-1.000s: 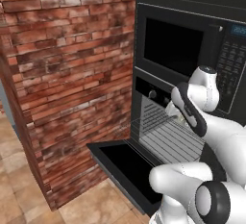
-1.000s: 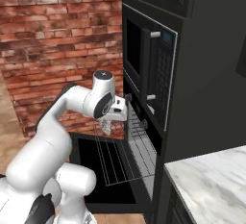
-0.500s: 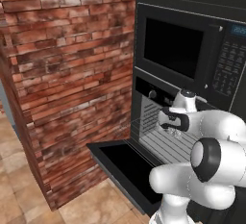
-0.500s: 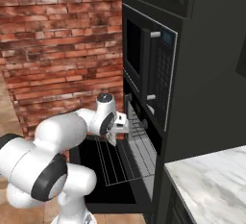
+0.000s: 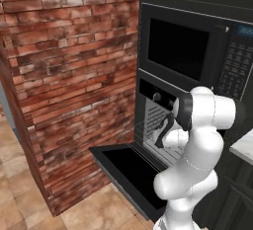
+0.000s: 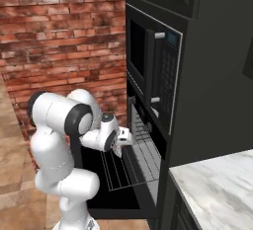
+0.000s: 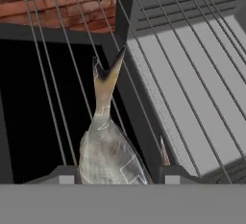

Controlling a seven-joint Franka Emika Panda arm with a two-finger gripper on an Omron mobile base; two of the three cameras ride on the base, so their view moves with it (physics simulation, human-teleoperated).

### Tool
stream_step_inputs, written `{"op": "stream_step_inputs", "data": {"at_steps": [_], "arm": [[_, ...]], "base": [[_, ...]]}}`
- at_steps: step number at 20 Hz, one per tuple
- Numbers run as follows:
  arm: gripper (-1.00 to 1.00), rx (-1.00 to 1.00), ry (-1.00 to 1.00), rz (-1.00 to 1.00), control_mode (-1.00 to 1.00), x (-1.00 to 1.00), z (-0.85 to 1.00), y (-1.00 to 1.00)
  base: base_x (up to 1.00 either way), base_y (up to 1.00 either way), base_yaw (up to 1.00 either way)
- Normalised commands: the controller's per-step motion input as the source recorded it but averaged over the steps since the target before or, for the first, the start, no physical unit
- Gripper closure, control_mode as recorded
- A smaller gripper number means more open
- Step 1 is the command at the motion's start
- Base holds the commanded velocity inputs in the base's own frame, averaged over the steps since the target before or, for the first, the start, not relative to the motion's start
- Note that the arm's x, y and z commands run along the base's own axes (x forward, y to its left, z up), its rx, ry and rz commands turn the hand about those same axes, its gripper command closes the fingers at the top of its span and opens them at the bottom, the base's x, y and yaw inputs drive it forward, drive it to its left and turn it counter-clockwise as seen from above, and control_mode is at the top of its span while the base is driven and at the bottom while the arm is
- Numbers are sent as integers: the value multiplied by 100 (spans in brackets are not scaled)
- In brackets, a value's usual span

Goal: Place the fish on the rack of the oven, and slide the rack back inside. Close the oven door.

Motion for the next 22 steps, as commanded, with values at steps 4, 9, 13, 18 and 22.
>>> {"op": "stream_step_inputs", "data": {"at_steps": [4, 9, 13, 18, 22], "arm": [[100, 0, 0, 0, -100, 43, -52, -7], [100, 0, 0, 0, -100, 55, -32, -16], [100, 0, 0, 0, -100, 51, -23, -35], [100, 0, 0, 0, -100, 42, -32, -42], [100, 0, 1, 0, -100, 54, -46, -41]], "base": [[0, 0, 0], [0, 0, 0], [0, 0, 0], [0, 0, 0], [0, 0, 0]]}}
